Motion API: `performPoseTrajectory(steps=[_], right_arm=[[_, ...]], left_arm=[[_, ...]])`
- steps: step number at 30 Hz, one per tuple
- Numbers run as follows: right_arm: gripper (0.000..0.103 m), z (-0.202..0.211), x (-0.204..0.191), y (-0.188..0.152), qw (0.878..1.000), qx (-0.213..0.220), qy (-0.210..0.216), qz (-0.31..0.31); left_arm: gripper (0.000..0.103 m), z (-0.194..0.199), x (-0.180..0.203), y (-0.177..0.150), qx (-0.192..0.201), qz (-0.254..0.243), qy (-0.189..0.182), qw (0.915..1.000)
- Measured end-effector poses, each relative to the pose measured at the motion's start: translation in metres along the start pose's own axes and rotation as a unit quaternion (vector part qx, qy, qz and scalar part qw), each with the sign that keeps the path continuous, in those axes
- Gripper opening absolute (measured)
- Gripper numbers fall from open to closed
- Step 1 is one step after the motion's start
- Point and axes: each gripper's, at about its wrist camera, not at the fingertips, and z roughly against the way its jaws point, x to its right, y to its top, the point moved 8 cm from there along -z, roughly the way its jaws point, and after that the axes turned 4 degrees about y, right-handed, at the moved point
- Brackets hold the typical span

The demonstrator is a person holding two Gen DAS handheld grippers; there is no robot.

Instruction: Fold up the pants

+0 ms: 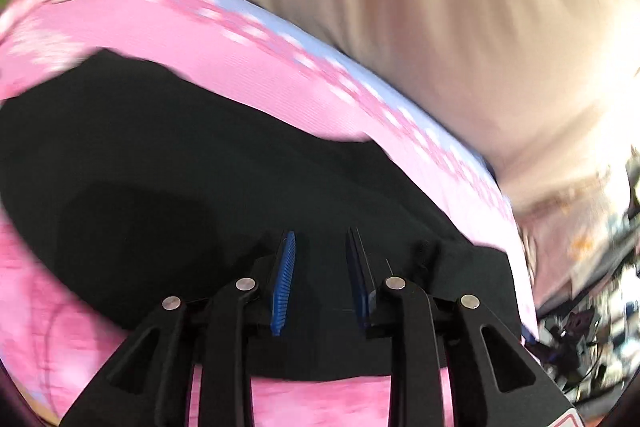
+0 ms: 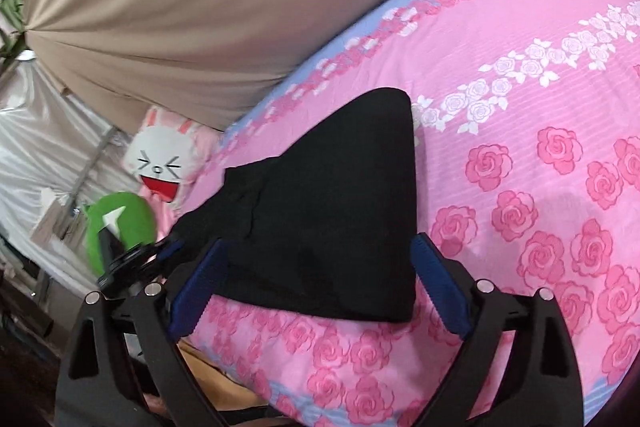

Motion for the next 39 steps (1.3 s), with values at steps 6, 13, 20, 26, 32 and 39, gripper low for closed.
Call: performPoseTrajectory(steps=[6,13,20,26,32,39], right_arm=[[0.092,-0.047,0.010,-0.002,0.998,-0.024,-0.064,0.003],[0.086,-0.051,0.011,0.003,0.999,-0.006,-0.054,-0.007],[0.033,-0.047,0.013,0.004,0.998,-0.002,-0.064,-0.002],[0.041,-0.054,0.012,0.006,0.998,-0.011,-0.066,0.001],[0.065,-0.066,0.007,0.008,0.997,-0.020,-0.068,0.011],[0.018,-0.040,-0.021,0.034,0.996,0.023,-0.058,0.065]], left_arm=[[0.034,0.052,-0.096,0.017,0.058,0.126,0.012,0.9903],[0.034,0.047,-0.157,0.027,0.056,0.230,-0.029,0.9712],[0.046,0.099,-0.156,0.021,0.128,0.242,-0.013,0.9617],[0.056,0.068,-0.163,0.010,0.074,0.264,-0.024,0.9614],[0.056,0.020,-0.152,0.032,0.054,0.239,-0.022,0.9692],[0.026,0.009,-0.110,0.055,0.060,0.170,-0.012,0.9835]])
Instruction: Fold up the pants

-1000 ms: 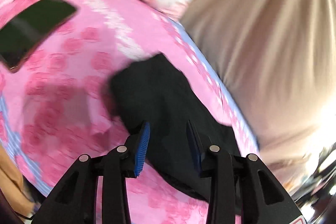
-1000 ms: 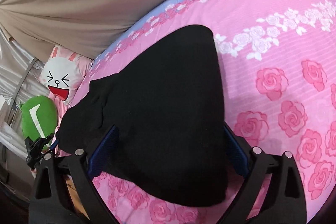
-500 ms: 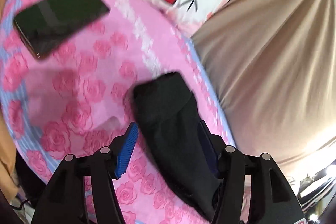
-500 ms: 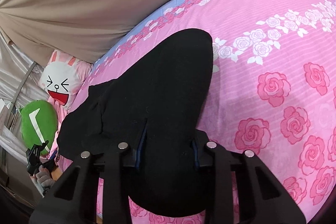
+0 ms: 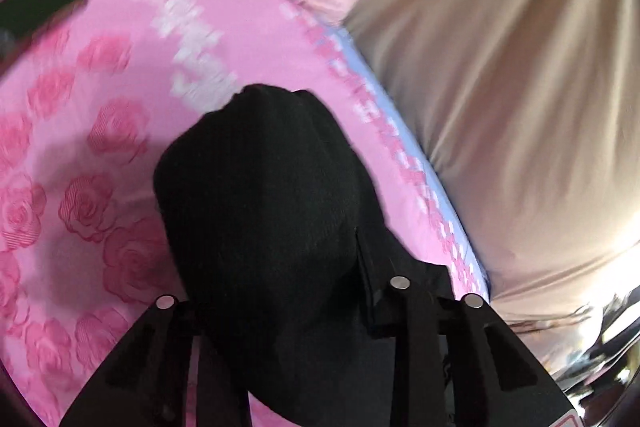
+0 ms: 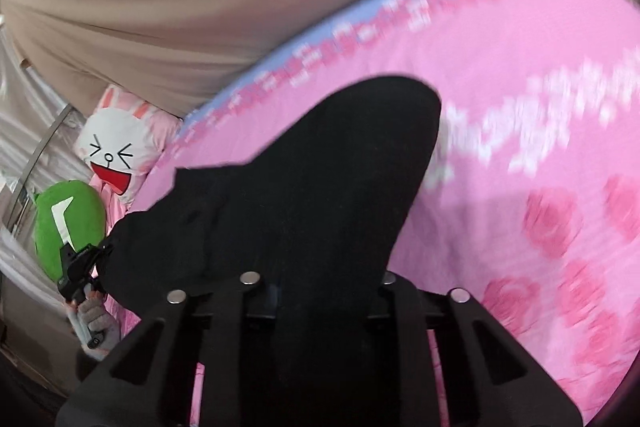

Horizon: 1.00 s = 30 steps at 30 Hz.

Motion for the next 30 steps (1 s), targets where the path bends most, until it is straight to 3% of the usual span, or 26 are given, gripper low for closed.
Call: performPoseTrajectory(steps=[3,6,8,9,10,13,14,15,17,19,21,22,23,24,26,28,30], right_arm=[[0.018,0.041,0.000,0.016,0.999,0.031,-0.015,0.027],[0.020,0.073,0.050,0.016,0.996,0.044,-0.077,0.006],[0.030,0.072,0.099,-0.001,0.992,0.015,-0.124,-0.024],[0.037,0.069,0.118,-0.011,0.988,-0.004,-0.149,-0.034],[0.041,0.072,0.127,-0.018,0.988,0.000,-0.145,-0.044],[0.051,0.105,0.105,-0.009,0.982,0.054,-0.182,-0.014],[0.062,0.116,0.083,-0.002,0.980,0.078,-0.184,0.024],[0.065,0.119,0.062,0.002,0.980,0.087,-0.170,0.055],[0.073,0.106,0.022,-0.003,0.985,0.060,-0.122,0.109],[0.074,0.078,-0.006,-0.022,0.982,0.012,-0.094,0.161],[0.073,0.042,-0.017,-0.044,0.975,-0.033,-0.092,0.202],[0.054,0.020,-0.015,-0.053,0.970,-0.057,-0.101,0.213],[0.019,0.011,-0.010,-0.056,0.969,-0.070,-0.106,0.210],[0.014,0.004,-0.008,-0.052,0.972,-0.072,-0.108,0.196],[0.013,0.012,-0.020,-0.034,0.983,-0.047,-0.068,0.164],[0.013,0.021,-0.039,-0.020,0.985,-0.030,-0.039,0.167],[0.014,0.004,-0.041,-0.028,0.984,-0.063,-0.028,0.163]], left_arm=[[0.025,0.012,0.036,-0.011,-0.004,-0.036,-0.030,0.9989],[0.026,-0.013,0.053,-0.045,-0.056,-0.048,-0.044,0.9963],[0.026,-0.046,0.052,-0.078,-0.102,-0.042,-0.033,0.9933],[0.026,-0.052,0.048,-0.084,-0.097,-0.041,-0.016,0.9944],[0.026,-0.052,0.047,-0.086,-0.083,-0.039,-0.013,0.9957],[0.027,-0.046,0.048,-0.081,-0.085,-0.024,-0.025,0.9958],[0.028,-0.047,0.047,-0.082,-0.086,-0.027,-0.018,0.9957],[0.029,-0.047,0.046,-0.084,-0.083,-0.038,-0.007,0.9958],[0.029,-0.047,0.047,-0.085,-0.075,-0.048,0.002,0.9960],[0.030,-0.046,0.047,-0.085,-0.075,-0.045,0.000,0.9962],[0.030,-0.052,0.046,-0.081,-0.076,-0.039,-0.004,0.9963],[0.031,-0.052,0.045,-0.081,-0.077,-0.038,-0.006,0.9963],[0.031,-0.053,0.044,-0.081,-0.079,-0.036,-0.009,0.9962],[0.031,-0.051,0.044,-0.082,-0.080,-0.036,-0.010,0.9961],[0.031,-0.051,0.043,-0.082,-0.081,-0.036,-0.014,0.9960],[0.031,-0.051,0.042,-0.082,-0.082,-0.035,-0.018,0.9959],[0.031,-0.053,0.041,-0.082,-0.084,-0.031,-0.023,0.9957]])
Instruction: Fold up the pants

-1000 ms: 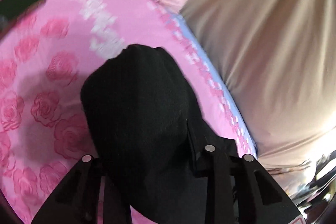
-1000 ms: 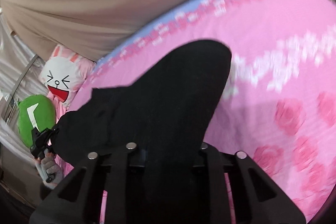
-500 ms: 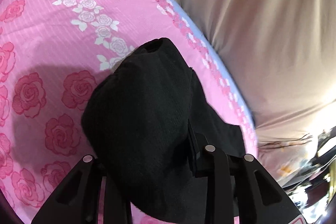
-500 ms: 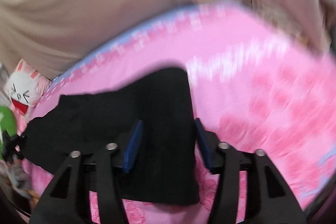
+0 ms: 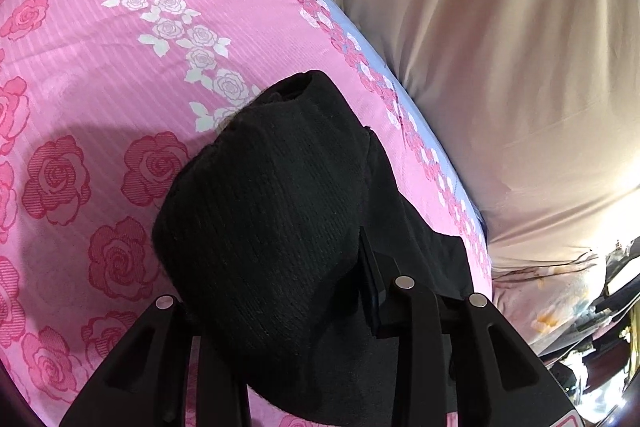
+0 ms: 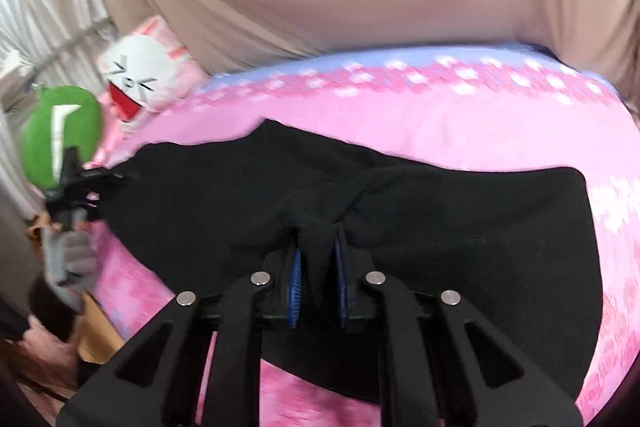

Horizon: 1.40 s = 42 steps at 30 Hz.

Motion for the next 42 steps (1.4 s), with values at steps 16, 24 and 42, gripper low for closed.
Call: performPoseTrajectory(steps=[16,24,42], right_arm=[[0.079,0.084,0.035,0.001,0.991,0.102,-0.024,-0.084],[0.081,0.114,0.067,-0.021,0.982,0.134,-0.026,-0.134],[0.079,0.023,0.085,-0.001,0.975,0.065,0.018,-0.211]], left_arm=[[0.023,0.077,0.213,-0.024,0.065,-0.242,-0.054,0.9665],[0.065,0.040,0.355,-0.142,-0.014,-0.356,-0.161,0.9203],[0.067,0.017,0.191,-0.122,0.014,-0.290,0.035,0.9562]])
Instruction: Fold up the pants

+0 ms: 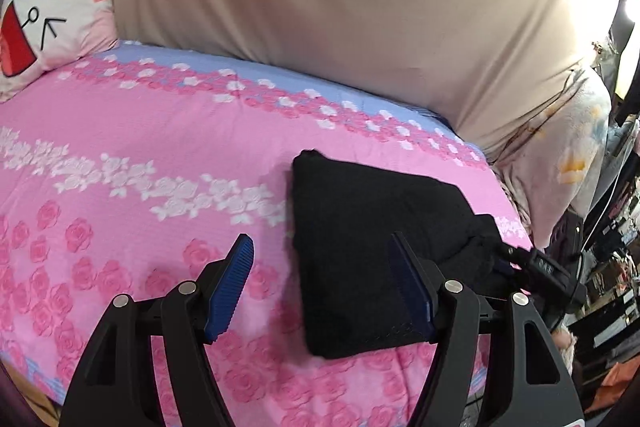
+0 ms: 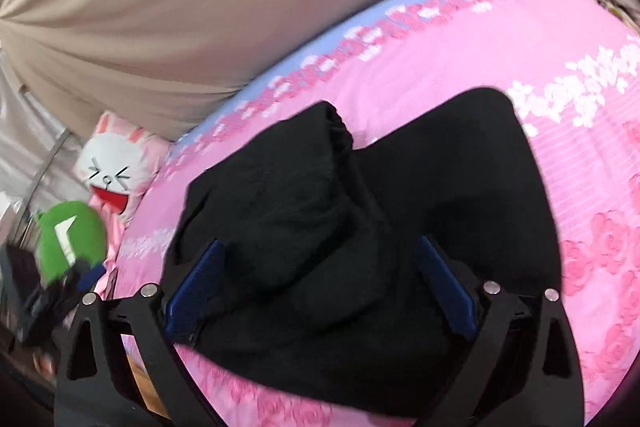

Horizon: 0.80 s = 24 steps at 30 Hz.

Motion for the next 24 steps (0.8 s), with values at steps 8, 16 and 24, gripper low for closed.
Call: performPoseTrajectory(steps=[8,16,24], right_arm=[[0.020,0.046,-0.111,0.045,0.991,0.069,0.059,0.099],[0.028,0.119,-0.050,0.028,0.981,0.123,-0.076,0.126],[0.067,0.121,0.061,-0.019,0.991,0.099,-0.090,-0.011]], left_arm=[[0.067,0.000,-0.021,-0.005,-0.008,0.020,-0.008,0.9997],[0.070,0.001,0.013,-0.008,-0.007,-0.010,-0.035,0.9993],[0.070,-0.080,0.035,-0.036,-0.122,0.029,-0.068,0.9898]])
